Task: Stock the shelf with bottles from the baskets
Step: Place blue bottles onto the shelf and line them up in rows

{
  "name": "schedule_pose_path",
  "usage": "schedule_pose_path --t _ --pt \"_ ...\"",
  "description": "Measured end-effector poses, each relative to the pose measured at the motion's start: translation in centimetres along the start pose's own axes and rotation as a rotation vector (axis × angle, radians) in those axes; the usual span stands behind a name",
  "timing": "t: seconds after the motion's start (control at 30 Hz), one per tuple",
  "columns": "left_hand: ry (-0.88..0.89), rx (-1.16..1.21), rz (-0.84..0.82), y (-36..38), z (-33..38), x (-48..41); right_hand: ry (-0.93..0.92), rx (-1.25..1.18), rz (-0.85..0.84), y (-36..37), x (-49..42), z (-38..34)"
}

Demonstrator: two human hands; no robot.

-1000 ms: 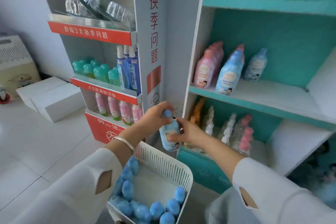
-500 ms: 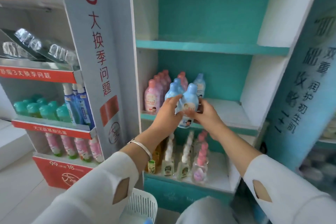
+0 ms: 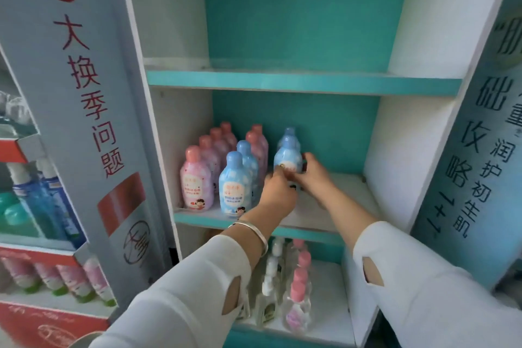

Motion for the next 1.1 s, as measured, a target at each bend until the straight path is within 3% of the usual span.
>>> schedule_pose_path --t 0.37,0.63,0.73,0.87,1.1 --pt "-0.054 0.041 -0.003 2.0 -1.5 -3.3 -0.038 -0.140 -0.091 0.8 -3.0 1.3" --pt "0.054 0.023 0.065 -0.8 -0.2 1.3 -0.057 0.117 0.054 -0.4 1.2 -0.8" --pt "0.110 0.017 0.087 -2.3 -0.2 4.3 -0.059 0.098 0.064 -0.2 3.8 -1.5" --pt "0.115 -0.007 0.139 -4.8 -1.9 8.3 -0.129 0.026 -0.048 1.8 8.0 -2.8" --pt "-0.046 -0.098 0.220 -10.2 -9.3 14.5 -0.115 0.092 -0.364 8.9 14.1 -4.4"
Point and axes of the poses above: each hand's wrist, its own x-axis away from the middle knuckle, its own y-axis out of the palm, z = x × y, the point moved 1 cm from there along -x, towards the middle knuckle, and after that the axes turned 3 degrees about -x, right-handed, at the moved point
